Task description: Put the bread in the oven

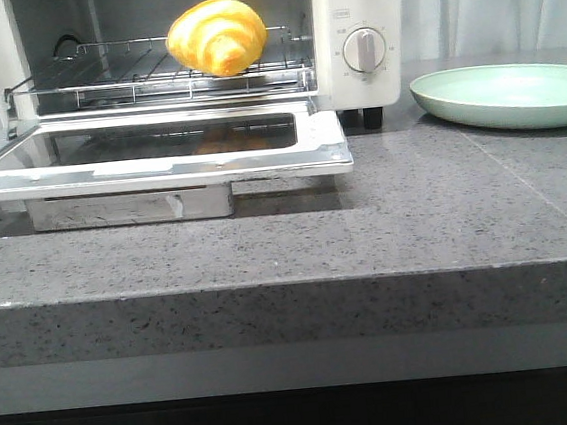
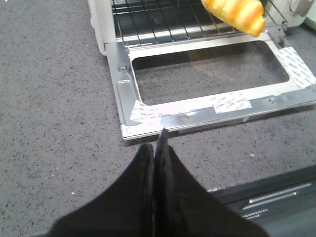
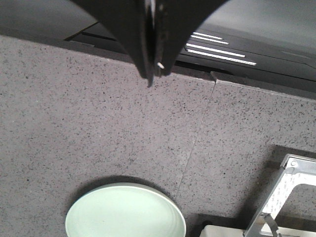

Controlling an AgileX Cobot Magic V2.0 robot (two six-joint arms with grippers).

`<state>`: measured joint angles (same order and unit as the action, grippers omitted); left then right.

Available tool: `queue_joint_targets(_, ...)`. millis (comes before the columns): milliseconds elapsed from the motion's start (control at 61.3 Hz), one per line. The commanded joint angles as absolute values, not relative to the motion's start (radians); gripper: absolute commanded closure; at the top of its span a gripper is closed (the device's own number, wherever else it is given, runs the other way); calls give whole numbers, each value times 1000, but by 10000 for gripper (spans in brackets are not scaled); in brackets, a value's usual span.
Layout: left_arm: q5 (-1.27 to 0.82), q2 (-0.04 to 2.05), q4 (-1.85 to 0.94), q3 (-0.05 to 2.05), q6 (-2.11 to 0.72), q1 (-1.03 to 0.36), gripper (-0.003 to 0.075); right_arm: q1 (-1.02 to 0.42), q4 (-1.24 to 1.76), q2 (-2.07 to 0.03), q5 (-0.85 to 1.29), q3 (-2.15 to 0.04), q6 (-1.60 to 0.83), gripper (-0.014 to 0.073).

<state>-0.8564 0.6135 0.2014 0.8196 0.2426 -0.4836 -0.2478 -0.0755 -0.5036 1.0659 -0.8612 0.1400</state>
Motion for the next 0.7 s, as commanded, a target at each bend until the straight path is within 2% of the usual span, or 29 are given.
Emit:
queue_joint_targets(0,-720,555,146,777,253,-409,741,-243,-86,-510,1008,-884,129,662)
queue_joint_targets(179,-452,354,0,557,253,-212,741,-243,-86,-510,1008,-884,129,662)
queue_joint_targets(277,-385,247,-67,453,253,-142,741,-243,-86,-510,1008,-884,129,662)
queue_joint_targets(522,-302,83,-74,293,239,-113,741,-243,-86,-510,1008,-884,129,662)
queue_joint_targets(685,-180,51,-247,210,-95,-111,741,-243,-86,-510,1008,-884,129,662)
